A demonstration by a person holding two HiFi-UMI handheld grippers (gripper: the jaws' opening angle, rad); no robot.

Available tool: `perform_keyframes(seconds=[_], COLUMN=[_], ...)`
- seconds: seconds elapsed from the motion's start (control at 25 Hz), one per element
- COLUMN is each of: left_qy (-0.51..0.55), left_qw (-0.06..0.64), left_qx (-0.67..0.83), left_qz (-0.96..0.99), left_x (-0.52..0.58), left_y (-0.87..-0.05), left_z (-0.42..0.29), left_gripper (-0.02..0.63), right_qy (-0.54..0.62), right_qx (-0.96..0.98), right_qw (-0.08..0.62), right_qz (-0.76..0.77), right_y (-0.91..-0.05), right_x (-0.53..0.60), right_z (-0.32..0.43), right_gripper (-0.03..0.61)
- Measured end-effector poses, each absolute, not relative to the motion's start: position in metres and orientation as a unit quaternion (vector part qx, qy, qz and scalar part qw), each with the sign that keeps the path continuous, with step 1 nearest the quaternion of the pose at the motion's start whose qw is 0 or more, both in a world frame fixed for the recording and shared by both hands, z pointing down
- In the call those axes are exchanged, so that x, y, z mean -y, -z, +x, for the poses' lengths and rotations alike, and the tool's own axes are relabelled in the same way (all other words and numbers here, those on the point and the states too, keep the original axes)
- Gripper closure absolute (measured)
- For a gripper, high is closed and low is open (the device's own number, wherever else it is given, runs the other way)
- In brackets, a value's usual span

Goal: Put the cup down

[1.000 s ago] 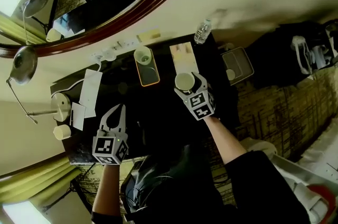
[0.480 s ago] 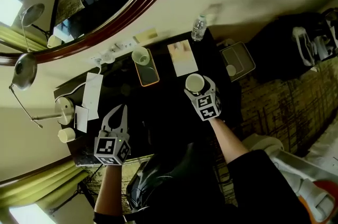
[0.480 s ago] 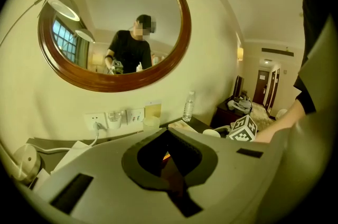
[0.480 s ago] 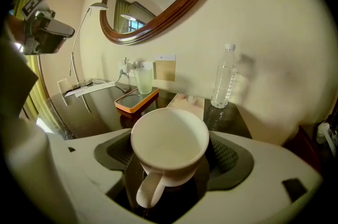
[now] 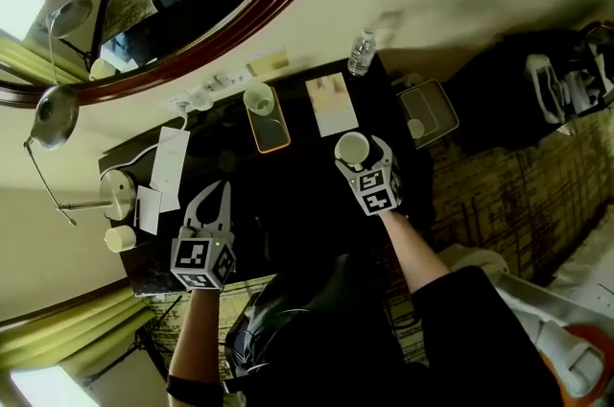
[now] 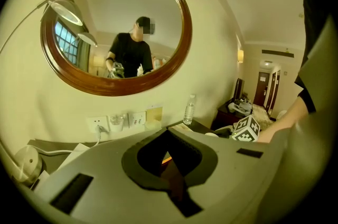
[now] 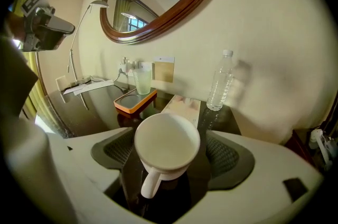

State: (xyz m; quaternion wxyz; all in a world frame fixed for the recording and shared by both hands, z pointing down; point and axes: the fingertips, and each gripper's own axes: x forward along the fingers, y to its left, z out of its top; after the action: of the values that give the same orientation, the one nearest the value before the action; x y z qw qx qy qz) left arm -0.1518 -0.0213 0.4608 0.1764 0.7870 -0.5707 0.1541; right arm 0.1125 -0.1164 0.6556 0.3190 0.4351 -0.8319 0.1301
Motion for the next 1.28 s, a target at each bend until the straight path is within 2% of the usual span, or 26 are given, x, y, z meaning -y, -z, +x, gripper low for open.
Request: perform_keyframes(seconds=[0.24, 0.36, 0.56, 0.76, 0.84, 0.96, 1.0, 1.28], left_qy=[-0.137, -0.13, -0.121, -0.123, -0.123, -0.12, -0.121, -0.122], left_qw=[0.163, 0.158, 0.163, 0.164, 0.165, 0.166, 0.165, 0.169], left_qx=[0.563, 0.563, 0.562, 0.557, 0.556, 0.557, 0.558, 0.551], left_qz=[0.799, 0.801, 0.802, 0.805, 0.805, 0.805, 0.804, 0.808], left_x=[0.028, 0.026, 0.019, 0.015, 0.013, 0.011, 0.01, 0.005], left_y=[-0.448, -0.445, -0.444, -0.449, -0.45, -0.448, -0.448, -0.45], left_z=[-0.152, -0.154, -0.159, -0.164, -0.163, -0.16, -0.16, -0.157], left_gripper=[0.614, 0.614, 0.614, 0.614, 0.614, 0.614, 0.614, 0.614], right_qy=[-0.134, -0.139, -0.149, -0.141, -0.139, -0.144, -0.148, -0.173], right_qx=[0.841, 0.85, 0.866, 0.87, 0.871, 0.872, 0.874, 0.877], right_qw=[0.306, 0.288, 0.257, 0.243, 0.242, 0.242, 0.241, 0.24], right_qz=[0.426, 0.418, 0.402, 0.405, 0.404, 0.399, 0.396, 0.379], right_y=[-0.608, -0.572, -0.518, -0.489, -0.489, -0.493, -0.494, -0.496], right_x=[0.106, 0.096, 0.073, 0.055, 0.048, 0.04, 0.037, 0.029], right_z=[0.122, 0.125, 0.125, 0.123, 0.123, 0.122, 0.121, 0.116], right_gripper=[0.113, 0.16, 0.167, 0.354, 0.41, 0.55, 0.572, 0.572])
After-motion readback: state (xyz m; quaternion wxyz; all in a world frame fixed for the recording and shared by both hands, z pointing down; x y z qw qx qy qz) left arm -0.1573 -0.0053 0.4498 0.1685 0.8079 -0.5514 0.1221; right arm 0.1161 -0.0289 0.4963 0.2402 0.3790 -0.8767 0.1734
